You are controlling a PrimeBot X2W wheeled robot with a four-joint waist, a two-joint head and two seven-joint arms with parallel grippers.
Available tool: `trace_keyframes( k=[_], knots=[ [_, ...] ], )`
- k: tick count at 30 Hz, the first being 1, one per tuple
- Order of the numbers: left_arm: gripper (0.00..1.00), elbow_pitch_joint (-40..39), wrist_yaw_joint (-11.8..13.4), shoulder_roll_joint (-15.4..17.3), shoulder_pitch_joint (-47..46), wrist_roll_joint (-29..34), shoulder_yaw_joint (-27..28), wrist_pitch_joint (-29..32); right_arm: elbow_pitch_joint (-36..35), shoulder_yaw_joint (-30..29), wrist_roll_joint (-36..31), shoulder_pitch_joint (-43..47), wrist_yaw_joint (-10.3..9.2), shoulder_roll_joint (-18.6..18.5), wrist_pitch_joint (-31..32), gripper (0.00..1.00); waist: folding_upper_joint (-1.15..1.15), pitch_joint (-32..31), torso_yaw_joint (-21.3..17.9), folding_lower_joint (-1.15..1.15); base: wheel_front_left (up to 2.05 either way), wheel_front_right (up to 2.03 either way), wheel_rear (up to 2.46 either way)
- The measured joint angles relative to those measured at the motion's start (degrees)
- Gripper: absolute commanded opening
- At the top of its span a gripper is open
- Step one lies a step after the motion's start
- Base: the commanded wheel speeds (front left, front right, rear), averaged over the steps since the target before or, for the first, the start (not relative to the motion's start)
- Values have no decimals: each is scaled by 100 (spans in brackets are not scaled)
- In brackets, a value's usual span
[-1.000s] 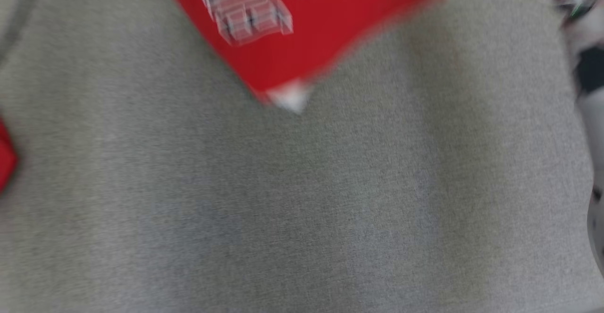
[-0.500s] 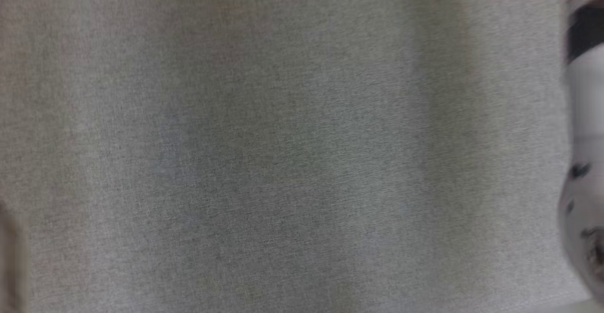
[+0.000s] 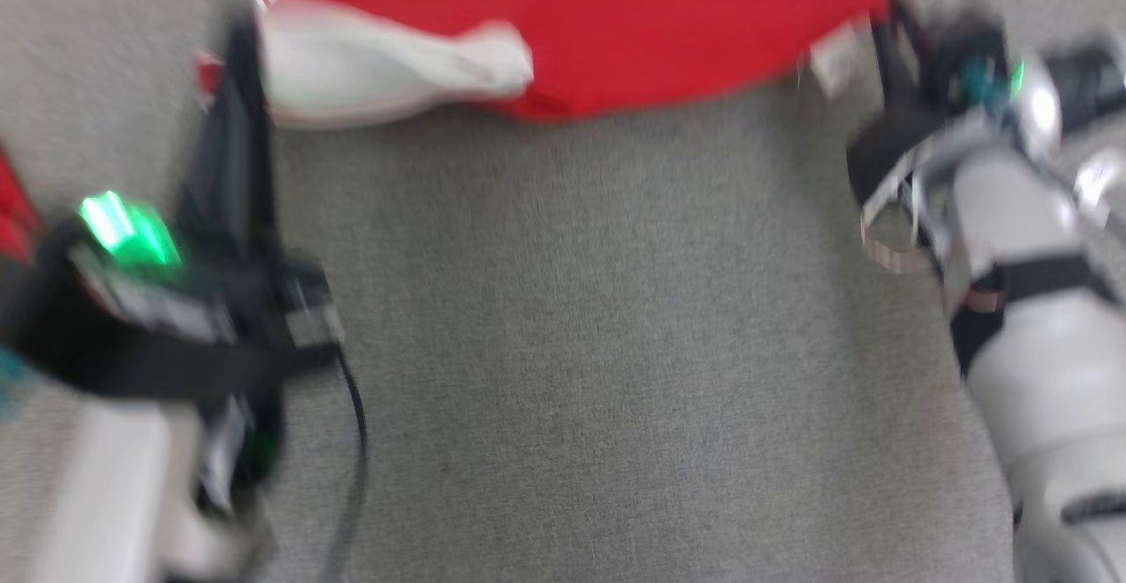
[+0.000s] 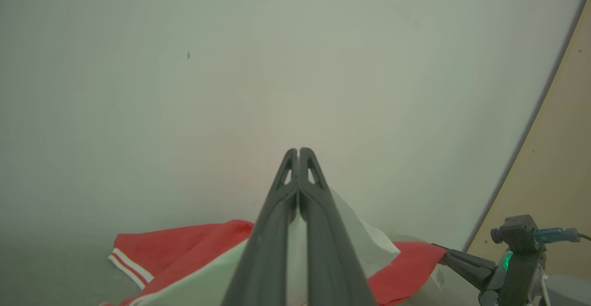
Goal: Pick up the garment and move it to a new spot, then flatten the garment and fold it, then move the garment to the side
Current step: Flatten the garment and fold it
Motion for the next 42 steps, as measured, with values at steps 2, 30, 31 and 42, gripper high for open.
trace_keyframes(
  k=[2, 30, 31, 42],
  knots=[
    [0, -25, 1, -126, 758, 27, 13, 1, 107, -47, 0, 396, 0, -54, 21, 0, 0, -216, 33, 0, 0, 0, 0],
    [0, -211, 0, -818, 5191, -352, -642, 1, -799, 1247, 2523, 3893, 0, -824, 2907, 0, -2, -3045, 602, -1, 0, 0, 0],
    [0, -236, 1, -789, 5281, -355, -645, 1, -1167, 1268, 2644, 4112, 0, -915, 3166, 0, -1, -3067, 604, -1, 0, 0, 0],
    [0, -700, 102, -635, 5550, -420, -717, 129, -5921, 180, 3083, 6572, 0, -1437, 5693, 0, -1, -2989, 342, 0, 0, 0, 0]
  ],
)
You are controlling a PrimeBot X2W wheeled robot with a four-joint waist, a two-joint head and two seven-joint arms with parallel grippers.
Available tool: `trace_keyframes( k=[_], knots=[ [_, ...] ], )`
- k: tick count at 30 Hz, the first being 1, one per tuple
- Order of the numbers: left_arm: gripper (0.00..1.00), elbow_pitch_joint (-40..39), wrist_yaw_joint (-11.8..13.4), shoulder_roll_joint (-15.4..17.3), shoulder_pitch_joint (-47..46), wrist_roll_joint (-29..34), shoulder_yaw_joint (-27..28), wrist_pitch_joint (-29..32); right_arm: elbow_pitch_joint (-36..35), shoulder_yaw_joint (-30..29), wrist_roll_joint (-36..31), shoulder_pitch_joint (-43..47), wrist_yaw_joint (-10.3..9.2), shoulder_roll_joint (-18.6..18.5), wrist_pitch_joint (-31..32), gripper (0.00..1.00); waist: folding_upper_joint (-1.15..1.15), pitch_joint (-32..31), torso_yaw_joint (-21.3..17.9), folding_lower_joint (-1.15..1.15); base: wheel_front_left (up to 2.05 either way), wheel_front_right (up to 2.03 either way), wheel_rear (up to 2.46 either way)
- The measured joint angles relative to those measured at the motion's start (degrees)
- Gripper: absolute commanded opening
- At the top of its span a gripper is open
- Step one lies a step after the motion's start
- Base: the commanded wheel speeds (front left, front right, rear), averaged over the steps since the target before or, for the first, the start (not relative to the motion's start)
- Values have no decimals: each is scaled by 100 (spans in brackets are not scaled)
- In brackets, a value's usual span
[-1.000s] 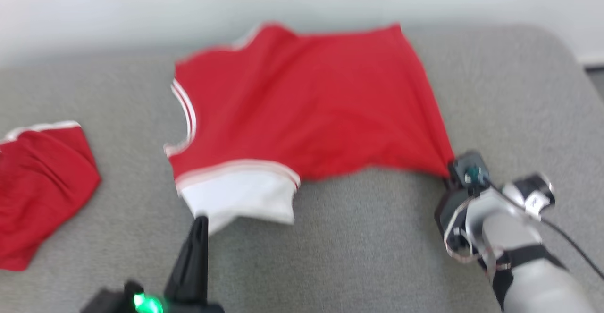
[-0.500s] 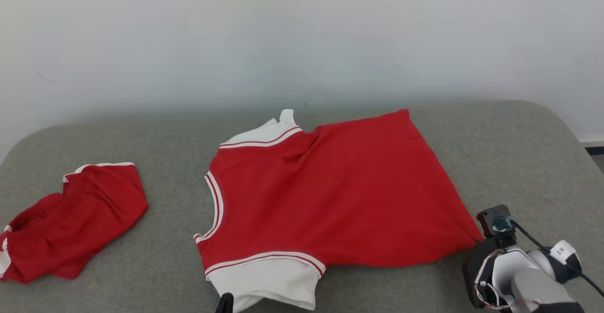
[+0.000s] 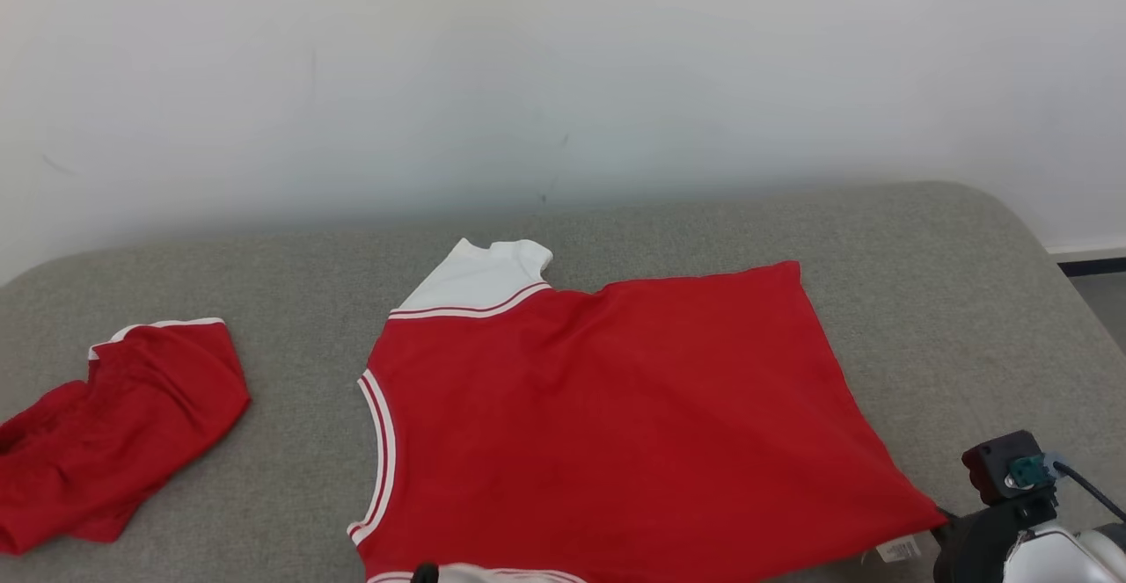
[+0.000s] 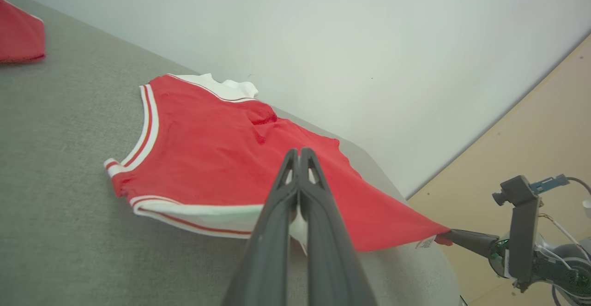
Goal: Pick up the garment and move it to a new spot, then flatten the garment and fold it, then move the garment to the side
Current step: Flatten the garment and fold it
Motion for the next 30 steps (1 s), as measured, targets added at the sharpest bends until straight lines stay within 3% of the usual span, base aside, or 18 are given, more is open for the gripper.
trace_keyframes(
  k=[3, 7, 19, 30],
  knots=[
    [0, 229, -20, -13, -643, 35, -38, 70, -478, -105, -131, 24, 0, 105, 129, 0, 0, 70, -43, 0, 0, 0, 0],
    [0, 860, -36, -42, -1517, 30, 8, 125, -435, 13, -179, -166, 0, 158, 138, 0, 1, 174, -88, 1, 0, 0, 0],
    [0, 2902, 38, -197, -3300, 325, 76, 70, 1250, 581, -116, -1429, 0, 160, -624, 0, 1, 497, -139, 2, 0, 0, 0],
    [0, 3975, 26, -146, -4302, 721, 13, -60, 2392, 812, -283, -2298, 0, 360, -1412, 0, 2, 839, -67, 2, 0, 0, 0]
  ],
)
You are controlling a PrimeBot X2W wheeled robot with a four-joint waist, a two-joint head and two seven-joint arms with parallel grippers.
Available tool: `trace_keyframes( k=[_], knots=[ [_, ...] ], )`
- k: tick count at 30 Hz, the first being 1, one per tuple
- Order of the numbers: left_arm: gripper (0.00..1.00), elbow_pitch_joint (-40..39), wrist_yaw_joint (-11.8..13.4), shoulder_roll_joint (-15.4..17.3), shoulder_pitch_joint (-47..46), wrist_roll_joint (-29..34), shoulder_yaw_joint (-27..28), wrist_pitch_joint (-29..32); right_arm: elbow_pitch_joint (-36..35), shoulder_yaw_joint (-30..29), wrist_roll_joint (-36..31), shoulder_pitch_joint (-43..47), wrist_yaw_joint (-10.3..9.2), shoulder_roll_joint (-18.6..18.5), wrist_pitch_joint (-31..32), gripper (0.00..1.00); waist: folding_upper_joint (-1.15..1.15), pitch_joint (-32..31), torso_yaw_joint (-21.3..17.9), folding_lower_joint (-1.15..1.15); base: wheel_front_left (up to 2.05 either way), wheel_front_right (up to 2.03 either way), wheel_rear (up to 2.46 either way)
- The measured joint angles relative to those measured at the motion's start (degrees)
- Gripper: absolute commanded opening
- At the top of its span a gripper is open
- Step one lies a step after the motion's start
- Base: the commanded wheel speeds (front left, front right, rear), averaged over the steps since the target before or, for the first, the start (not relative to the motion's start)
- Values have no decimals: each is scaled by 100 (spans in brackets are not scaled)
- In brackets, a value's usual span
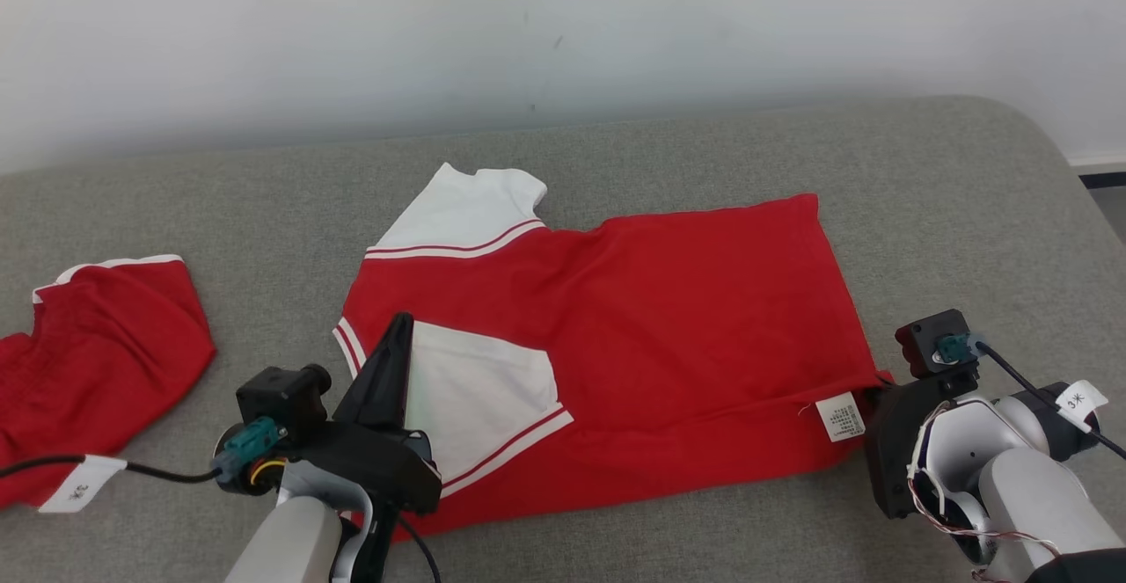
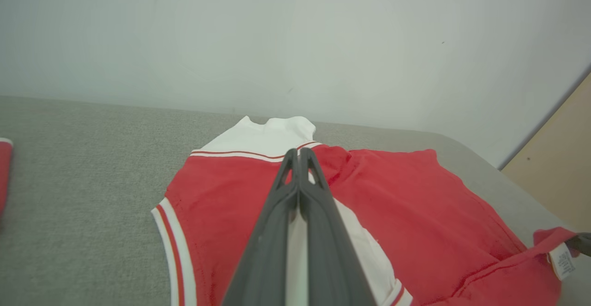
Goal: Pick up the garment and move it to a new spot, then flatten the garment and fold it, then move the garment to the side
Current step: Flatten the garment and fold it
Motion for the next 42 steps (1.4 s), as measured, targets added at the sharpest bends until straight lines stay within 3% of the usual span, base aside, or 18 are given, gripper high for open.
trace_keyframes(
  k=[9, 22, 23, 24, 25, 26, 34, 42],
  knots=[
    [0, 488, -79, -59, -522, 175, 13, -52, 700, 64, -132, -365, 0, 127, -194, 0, 0, 109, 32, -1, 0, 0, 0],
    [0, 307, -102, -227, -622, 568, 502, -62, 1060, -229, -442, -530, 0, 324, -753, 0, 0, 145, -10, -1, 0, 0, 0],
    [0, 389, -103, -241, -614, 598, 490, -62, 1091, -235, -444, -531, 0, 353, -790, 27, 0, 140, -19, -2, 0, 0, 0],
    [15, 460, -104, -256, -611, 610, 470, -62, 1124, -266, -443, -539, 0, 394, -824, 100, 0, 138, -28, -2, 0, 0, 0],
    [70, 530, -122, -265, -614, 649, 442, -62, 1162, -304, -450, -558, 0, 441, -867, 100, -1, 138, -35, -2, 0, 0, 0],
    [100, 620, -129, -272, -628, 664, 431, -60, 1189, -299, -465, -579, 0, 475, -911, 100, 0, 136, -38, -1, 0, 0, 0],
    [100, 747, -92, -198, -373, 784, 671, -63, 1200, -492, -432, -630, 0, 560, -1245, 100, -1, 28, -1, -2, 0, 0, 0],
    [100, 998, 21, 77, 439, 1267, 143, 172, 897, -1167, -442, 37, 0, 581, -615, 100, -1, -93, 132, -2, 0, 0, 0]
  ],
)
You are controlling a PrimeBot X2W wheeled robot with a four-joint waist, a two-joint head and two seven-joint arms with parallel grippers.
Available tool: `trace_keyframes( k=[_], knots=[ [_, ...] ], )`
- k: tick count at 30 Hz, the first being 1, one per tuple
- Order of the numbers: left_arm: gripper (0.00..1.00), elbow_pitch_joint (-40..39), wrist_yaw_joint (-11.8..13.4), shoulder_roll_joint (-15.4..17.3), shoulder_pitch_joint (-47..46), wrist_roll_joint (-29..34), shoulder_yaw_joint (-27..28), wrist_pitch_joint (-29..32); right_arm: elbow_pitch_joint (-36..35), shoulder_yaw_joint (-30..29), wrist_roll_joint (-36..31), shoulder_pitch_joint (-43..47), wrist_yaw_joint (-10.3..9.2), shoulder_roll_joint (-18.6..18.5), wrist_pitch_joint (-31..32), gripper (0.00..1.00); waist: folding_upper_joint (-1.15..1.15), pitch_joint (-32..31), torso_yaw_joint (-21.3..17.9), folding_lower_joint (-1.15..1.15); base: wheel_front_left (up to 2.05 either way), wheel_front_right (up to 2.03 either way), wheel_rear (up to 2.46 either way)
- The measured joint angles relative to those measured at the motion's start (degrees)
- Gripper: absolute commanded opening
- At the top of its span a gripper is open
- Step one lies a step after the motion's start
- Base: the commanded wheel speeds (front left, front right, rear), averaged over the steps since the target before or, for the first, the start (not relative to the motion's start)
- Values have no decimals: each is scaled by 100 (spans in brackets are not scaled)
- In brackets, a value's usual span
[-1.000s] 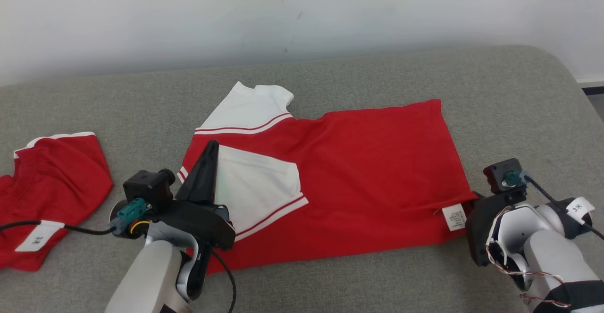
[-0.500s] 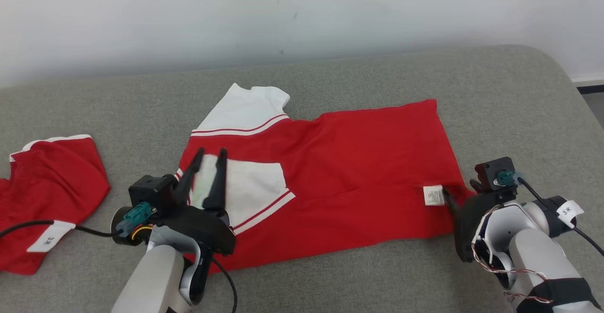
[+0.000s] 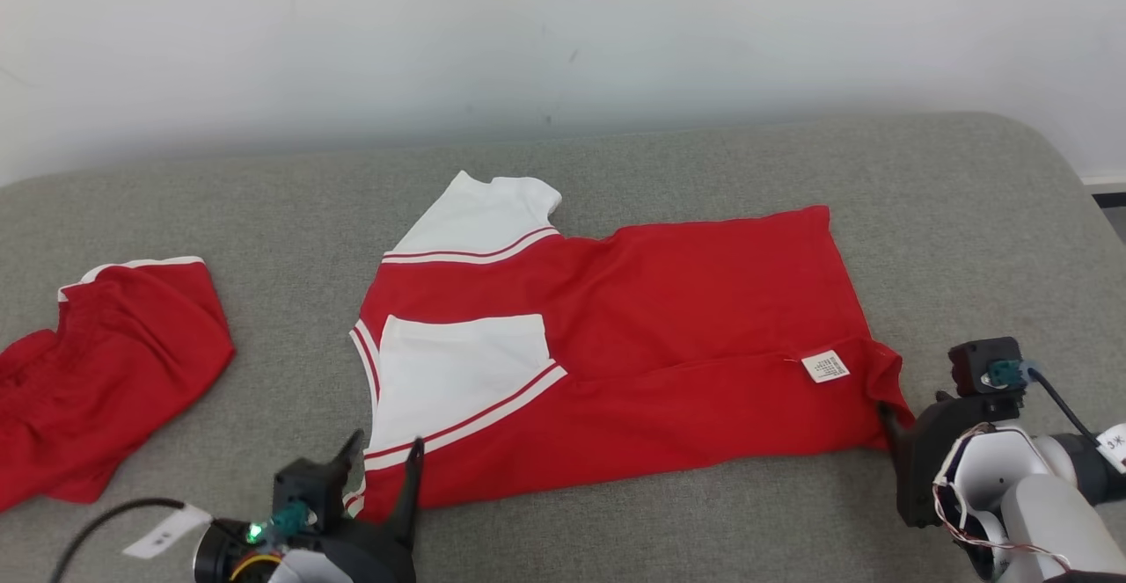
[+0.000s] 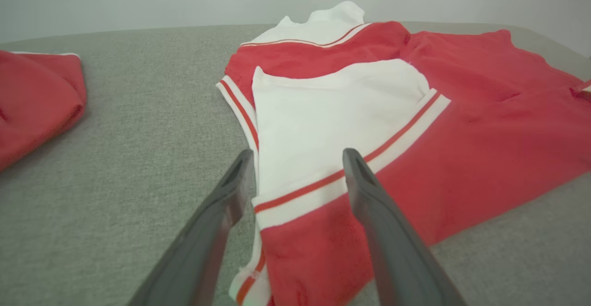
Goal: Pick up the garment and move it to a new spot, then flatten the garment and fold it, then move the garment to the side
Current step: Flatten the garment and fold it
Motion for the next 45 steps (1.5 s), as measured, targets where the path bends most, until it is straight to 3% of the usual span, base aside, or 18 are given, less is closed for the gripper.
trace_keyframes(
  k=[7, 18, 29, 30, 31, 32, 36, 45],
  knots=[
    [100, -73, 116, 81, 301, 138, -215, 369, -147, -525, -309, 214, 0, 412, 479, 100, 0, -29, 23, 0, 0, 0, 0],
    [100, -204, 207, 147, 379, 275, -472, 666, -55, -1315, -926, 90, 0, 739, 603, 100, 0, 50, 133, 0, 0, 0, 0],
    [100, -87, 238, 69, 168, 132, -474, 873, 379, -1334, -858, -208, -19, 892, 803, 100, -1, 310, 235, 0, 0, 0, 0],
    [78, -74, 227, 59, 153, 101, -466, 900, 398, -1299, -811, -227, -21, 886, 843, 100, -1, 319, 241, 0, 0, 0, 0],
    [22, -58, 186, 54, 147, 63, -449, 922, 417, -1291, -758, -241, -21, 880, 871, 38, -1, 321, 240, 0, 0, 0, 0],
    [0, -44, 179, 49, 138, 15, -439, 957, 426, -1251, -730, -242, -21, 868, 872, 0, -1, 317, 236, 0, 0, 0, 0],
    [0, -1, 87, 46, 149, -197, -390, 1021, 444, -1020, -510, -214, -18, 805, 902, 0, -1, 245, 219, 1, 0, 0, 0],
    [0, -359, -10, 170, 634, -650, -254, 1329, -163, -372, 504, 477, -8, 169, 1238, 0, 0, -157, 196, 1, 0, 0, 0]
  ],
)
